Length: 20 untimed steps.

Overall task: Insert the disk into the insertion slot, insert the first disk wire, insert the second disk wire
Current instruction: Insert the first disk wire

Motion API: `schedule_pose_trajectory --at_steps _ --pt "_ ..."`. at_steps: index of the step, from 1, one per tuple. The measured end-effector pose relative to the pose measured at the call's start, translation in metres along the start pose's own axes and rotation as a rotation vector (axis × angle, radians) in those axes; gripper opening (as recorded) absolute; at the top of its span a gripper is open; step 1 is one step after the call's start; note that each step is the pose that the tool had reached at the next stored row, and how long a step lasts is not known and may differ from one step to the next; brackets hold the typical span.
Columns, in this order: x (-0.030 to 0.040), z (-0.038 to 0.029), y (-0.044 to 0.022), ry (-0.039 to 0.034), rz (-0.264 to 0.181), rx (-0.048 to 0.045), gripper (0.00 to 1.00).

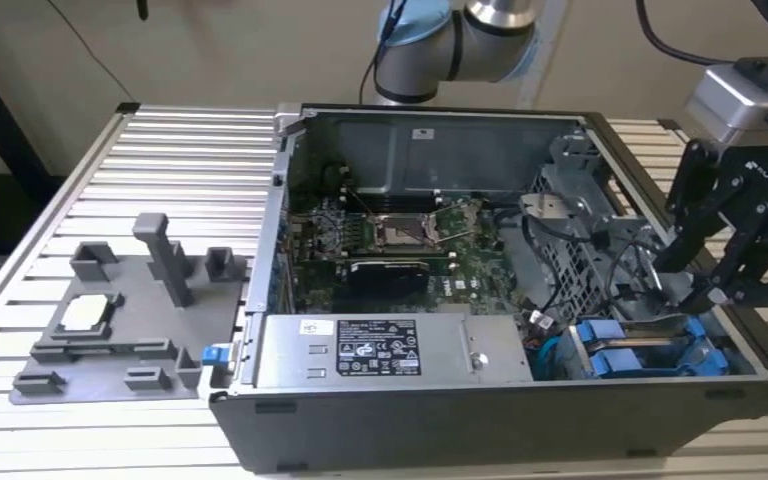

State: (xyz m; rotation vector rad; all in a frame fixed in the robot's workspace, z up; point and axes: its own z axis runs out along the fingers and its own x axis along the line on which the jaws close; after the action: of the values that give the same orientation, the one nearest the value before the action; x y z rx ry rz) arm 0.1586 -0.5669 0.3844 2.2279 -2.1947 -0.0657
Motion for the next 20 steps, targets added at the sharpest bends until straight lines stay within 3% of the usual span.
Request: schedule_pose_trajectory --at_steps 9,20 --pt "-0.0086 0.0009 -0.0073 0.0004 -0.009 0.0004 0.47" --pt "-0.0108 0.0051 -0.0171 0.0017 -0.038 0.0080 0.47"
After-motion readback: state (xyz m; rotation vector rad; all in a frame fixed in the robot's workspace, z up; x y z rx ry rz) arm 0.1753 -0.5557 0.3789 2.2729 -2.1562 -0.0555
